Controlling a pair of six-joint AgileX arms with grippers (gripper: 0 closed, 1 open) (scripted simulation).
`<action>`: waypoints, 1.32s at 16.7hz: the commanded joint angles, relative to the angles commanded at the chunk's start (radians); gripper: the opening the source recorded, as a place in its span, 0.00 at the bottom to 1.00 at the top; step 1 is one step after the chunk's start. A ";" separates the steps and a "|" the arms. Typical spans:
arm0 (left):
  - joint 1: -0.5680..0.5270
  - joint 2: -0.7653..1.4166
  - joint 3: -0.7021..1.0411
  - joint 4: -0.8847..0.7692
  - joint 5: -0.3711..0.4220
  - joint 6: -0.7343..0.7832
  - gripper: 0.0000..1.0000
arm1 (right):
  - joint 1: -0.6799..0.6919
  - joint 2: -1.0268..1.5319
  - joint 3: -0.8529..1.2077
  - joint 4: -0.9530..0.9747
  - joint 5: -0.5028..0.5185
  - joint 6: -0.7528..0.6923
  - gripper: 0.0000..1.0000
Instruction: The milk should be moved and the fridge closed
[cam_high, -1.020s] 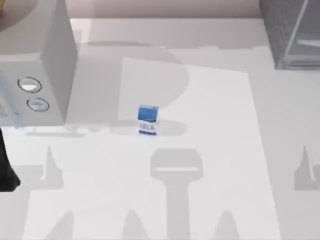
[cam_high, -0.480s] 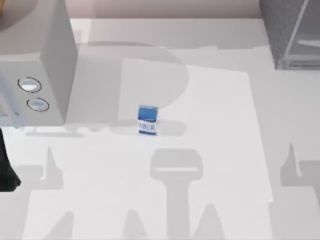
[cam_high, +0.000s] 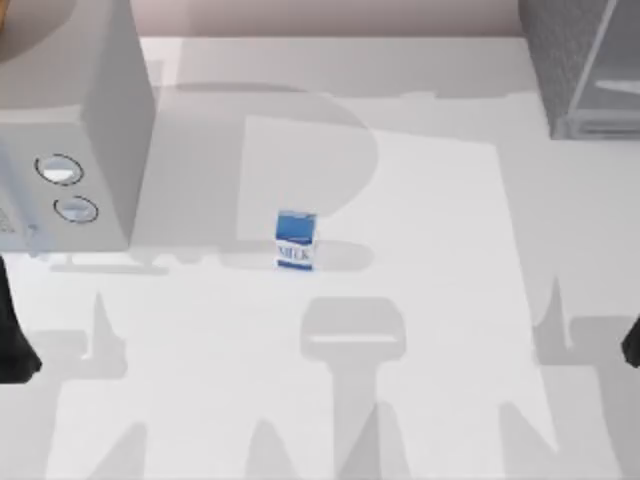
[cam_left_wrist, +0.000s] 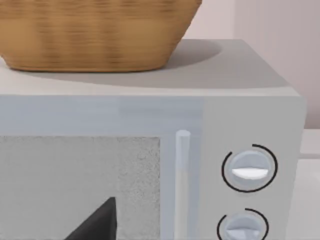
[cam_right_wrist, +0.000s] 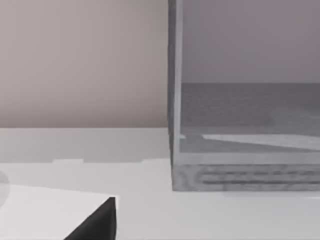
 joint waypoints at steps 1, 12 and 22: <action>0.000 0.000 0.000 0.000 0.000 0.000 1.00 | 0.036 0.030 0.001 0.029 0.037 0.000 1.00; 0.000 0.000 0.000 0.000 0.000 0.000 1.00 | 0.386 0.313 0.012 0.301 0.374 0.003 1.00; 0.000 0.000 0.000 0.000 0.000 0.000 1.00 | 0.408 0.465 0.068 0.305 0.403 0.018 1.00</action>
